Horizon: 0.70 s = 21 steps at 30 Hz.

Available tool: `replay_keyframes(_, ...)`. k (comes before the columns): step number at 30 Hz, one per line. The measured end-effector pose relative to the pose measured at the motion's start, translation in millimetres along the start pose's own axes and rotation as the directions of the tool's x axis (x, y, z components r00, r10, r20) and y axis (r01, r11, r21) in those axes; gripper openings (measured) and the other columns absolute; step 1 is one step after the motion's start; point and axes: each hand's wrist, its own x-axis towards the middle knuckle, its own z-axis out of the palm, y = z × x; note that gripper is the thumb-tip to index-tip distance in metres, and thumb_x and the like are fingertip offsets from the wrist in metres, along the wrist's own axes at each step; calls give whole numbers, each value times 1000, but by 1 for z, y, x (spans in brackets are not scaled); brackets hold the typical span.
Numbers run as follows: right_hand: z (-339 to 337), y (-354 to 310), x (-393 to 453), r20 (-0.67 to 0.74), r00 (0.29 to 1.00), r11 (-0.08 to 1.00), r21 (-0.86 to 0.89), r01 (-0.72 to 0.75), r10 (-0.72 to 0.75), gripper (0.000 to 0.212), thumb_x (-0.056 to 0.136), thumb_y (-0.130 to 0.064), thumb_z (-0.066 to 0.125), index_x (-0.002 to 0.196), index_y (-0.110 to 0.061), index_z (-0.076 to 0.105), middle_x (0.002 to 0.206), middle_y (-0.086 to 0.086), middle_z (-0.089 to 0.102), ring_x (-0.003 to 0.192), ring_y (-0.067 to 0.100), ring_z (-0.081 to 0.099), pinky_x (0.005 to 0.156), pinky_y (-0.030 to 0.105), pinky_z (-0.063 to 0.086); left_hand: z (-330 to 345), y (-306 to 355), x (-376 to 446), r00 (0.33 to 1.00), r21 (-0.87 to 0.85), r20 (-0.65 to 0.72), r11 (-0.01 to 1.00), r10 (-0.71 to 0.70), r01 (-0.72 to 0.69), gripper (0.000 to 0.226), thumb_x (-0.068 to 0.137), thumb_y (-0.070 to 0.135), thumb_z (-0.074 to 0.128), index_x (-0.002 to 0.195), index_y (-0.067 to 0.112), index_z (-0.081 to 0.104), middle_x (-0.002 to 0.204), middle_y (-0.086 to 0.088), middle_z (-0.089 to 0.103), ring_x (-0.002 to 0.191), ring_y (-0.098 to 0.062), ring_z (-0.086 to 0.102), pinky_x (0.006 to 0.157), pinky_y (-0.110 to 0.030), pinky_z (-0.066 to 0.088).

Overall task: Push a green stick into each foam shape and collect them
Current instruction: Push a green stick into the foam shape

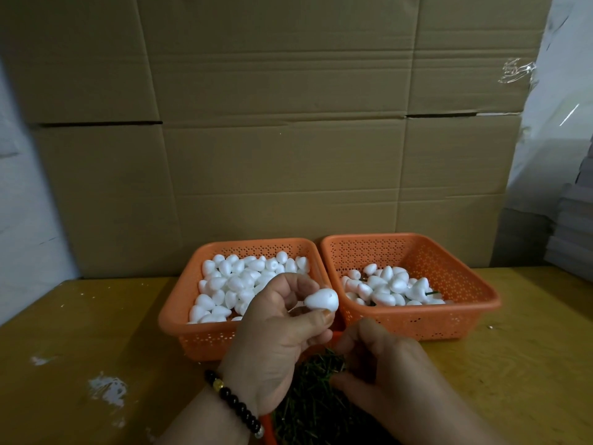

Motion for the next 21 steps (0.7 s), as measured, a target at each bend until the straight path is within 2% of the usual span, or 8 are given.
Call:
replay_keyframes(3, 0, 2, 0, -23, 1000, 999, 43, -5, 6, 39, 68, -21, 83, 82, -41, 53, 89, -31, 59, 70, -1, 60, 59, 9, 43, 1, 0, -2, 997, 128, 17, 988, 82, -83, 40, 76, -14, 65, 76, 26, 70, 95, -5, 70, 80, -18, 60, 65, -27, 53)
replay_keyframes(6, 0, 3, 0, -72, 997, 998, 59, 10, -6, 40, 67, -18, 84, 75, -42, 53, 86, -30, 61, 72, -2, 61, 60, 9, 44, 3, 1, -4, 995, 170, 31, 980, 100, -104, 31, 68, -2, 69, 78, 27, 70, 88, 0, 69, 77, -15, 58, 68, -26, 53)
replay_keyframes(10, -1, 3, 0, -153, 984, 995, 41, 94, -87, 38, 67, -18, 85, 69, -44, 58, 81, -29, 64, 72, -5, 62, 59, 6, 43, 2, 1, -3, 996, 167, 53, 982, 77, -85, 34, 77, -12, 66, 82, 22, 71, 86, 0, 69, 76, -15, 57, 67, -26, 52)
replay_keyframes(12, -1, 3, -1, -182, 975, 987, 78, 142, -126, 30, 70, -18, 83, 73, -40, 63, 79, -26, 66, 70, -3, 63, 58, 7, 44, 2, 2, -2, 998, 107, 38, 993, 47, -50, 32, 76, -11, 67, 84, 20, 73, 88, -2, 70, 76, -14, 60, 64, -25, 52)
replay_keyframes(14, -2, 3, -1, -223, 964, 973, 142, 180, -146, 21, 73, -20, 81, 79, -35, 67, 77, -21, 67, 68, 1, 64, 58, 8, 45, 2, 2, -1, 1000, -23, 19, 1000, -15, 16, 25, 70, -1, 70, 88, 16, 74, 86, -4, 69, 73, -13, 62, 59, -24, 52)
replay_keyframes(17, -3, 1, 0, -327, 924, 955, 148, 256, -197, 9, 77, -29, 75, 83, -32, 69, 71, -17, 64, 61, 2, 62, 54, 6, 40, 0, 2, 3, 993, -218, 28, 968, -119, 122, 37, 66, 7, 67, 104, 8, 68, 80, -5, 68, 67, -11, 63, 57, -25, 53)
replay_keyframes(19, -3, -1, 1, -412, 879, 945, 110, 309, -240, 9, 79, -29, 73, 87, -31, 70, 71, -16, 62, 61, 2, 60, 55, 6, 40, -1, 2, 4, 983, -319, 52, 930, -173, 181, 39, 69, 6, 65, 108, 4, 66, 82, -8, 69, 68, -13, 64, 59, -27, 55)
replay_keyframes(21, -4, -1, 3, -481, 836, 938, 71, 338, -265, 14, 79, -21, 72, 92, -26, 73, 76, -17, 64, 68, 0, 62, 60, 7, 43, -1, 3, 5, 971, -408, 80, 882, -224, 237, 31, 73, 4, 64, 103, 3, 68, 83, -12, 68, 69, -17, 66, 59, -30, 57)
